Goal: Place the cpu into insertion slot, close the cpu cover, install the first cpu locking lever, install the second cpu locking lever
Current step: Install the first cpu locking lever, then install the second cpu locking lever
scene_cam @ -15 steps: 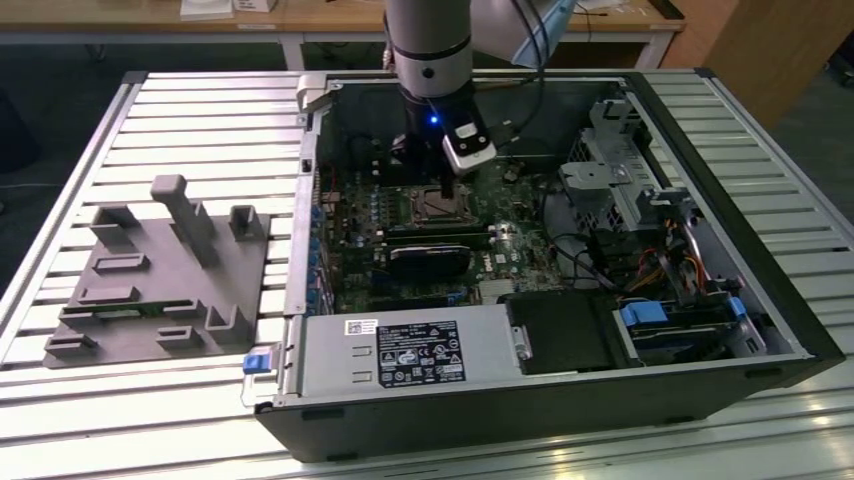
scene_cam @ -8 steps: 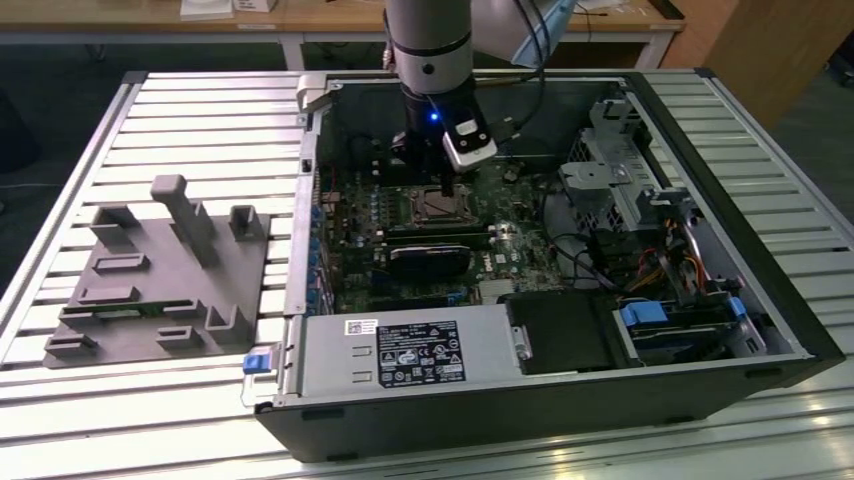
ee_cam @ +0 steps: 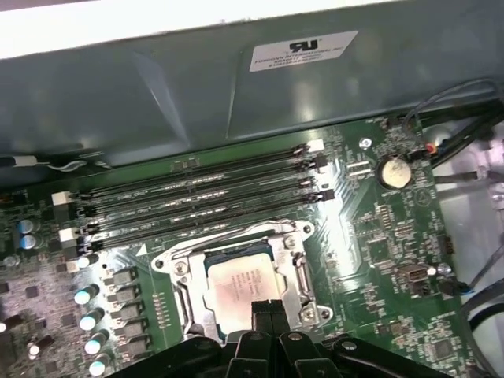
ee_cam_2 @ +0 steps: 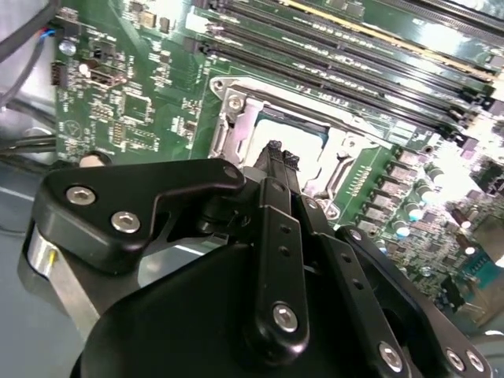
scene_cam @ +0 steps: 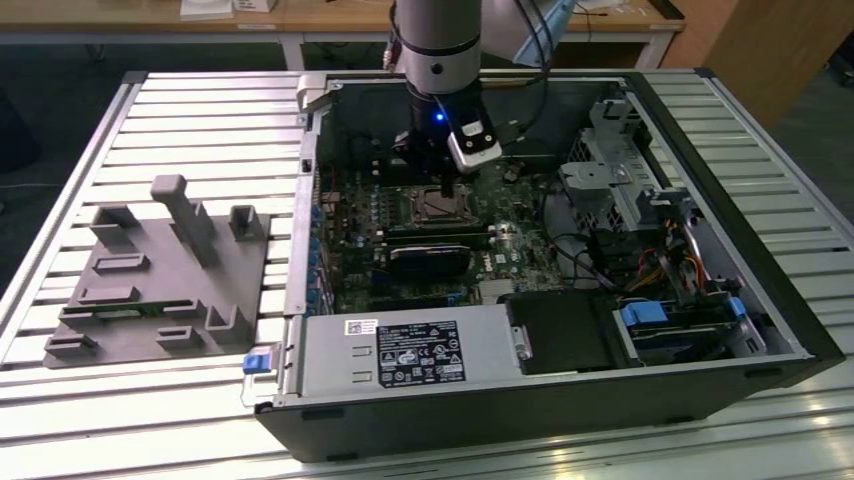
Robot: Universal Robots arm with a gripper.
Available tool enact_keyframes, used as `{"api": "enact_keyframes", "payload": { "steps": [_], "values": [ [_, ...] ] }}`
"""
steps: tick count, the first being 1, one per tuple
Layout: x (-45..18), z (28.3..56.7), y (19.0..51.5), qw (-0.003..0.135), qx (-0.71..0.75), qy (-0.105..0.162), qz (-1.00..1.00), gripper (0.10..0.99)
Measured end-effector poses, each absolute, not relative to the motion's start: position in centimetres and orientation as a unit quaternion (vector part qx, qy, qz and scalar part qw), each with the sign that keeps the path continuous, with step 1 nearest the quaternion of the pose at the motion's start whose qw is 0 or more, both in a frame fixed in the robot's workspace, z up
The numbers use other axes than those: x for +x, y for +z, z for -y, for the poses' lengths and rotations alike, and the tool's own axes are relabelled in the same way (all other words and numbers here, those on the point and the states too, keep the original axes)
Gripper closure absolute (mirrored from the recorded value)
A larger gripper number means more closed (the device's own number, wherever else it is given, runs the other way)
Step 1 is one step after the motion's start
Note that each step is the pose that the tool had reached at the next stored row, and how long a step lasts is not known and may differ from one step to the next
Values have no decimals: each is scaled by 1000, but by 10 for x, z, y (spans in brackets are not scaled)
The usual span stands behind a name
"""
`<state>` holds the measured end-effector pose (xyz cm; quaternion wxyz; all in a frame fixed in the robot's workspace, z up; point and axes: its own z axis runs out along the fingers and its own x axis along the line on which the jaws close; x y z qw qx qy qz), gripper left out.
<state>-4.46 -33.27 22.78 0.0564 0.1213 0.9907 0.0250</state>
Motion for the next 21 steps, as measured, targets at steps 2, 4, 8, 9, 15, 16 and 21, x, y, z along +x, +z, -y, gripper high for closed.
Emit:
{"api": "enact_keyframes", "payload": {
  "steps": [2,4,8,9,15,16,21],
  "values": [
    [-43,333,228,47,122,23,-991,980],
    [-42,333,227,43,122,22,-991,980],
    [-42,333,227,43,122,22,-991,980],
    [-42,333,227,43,122,22,-991,980],
    [-42,333,227,43,122,22,-991,980],
    [-42,333,227,43,122,22,-991,980],
    [-42,337,228,43,122,22,-991,980]
  ]
}}
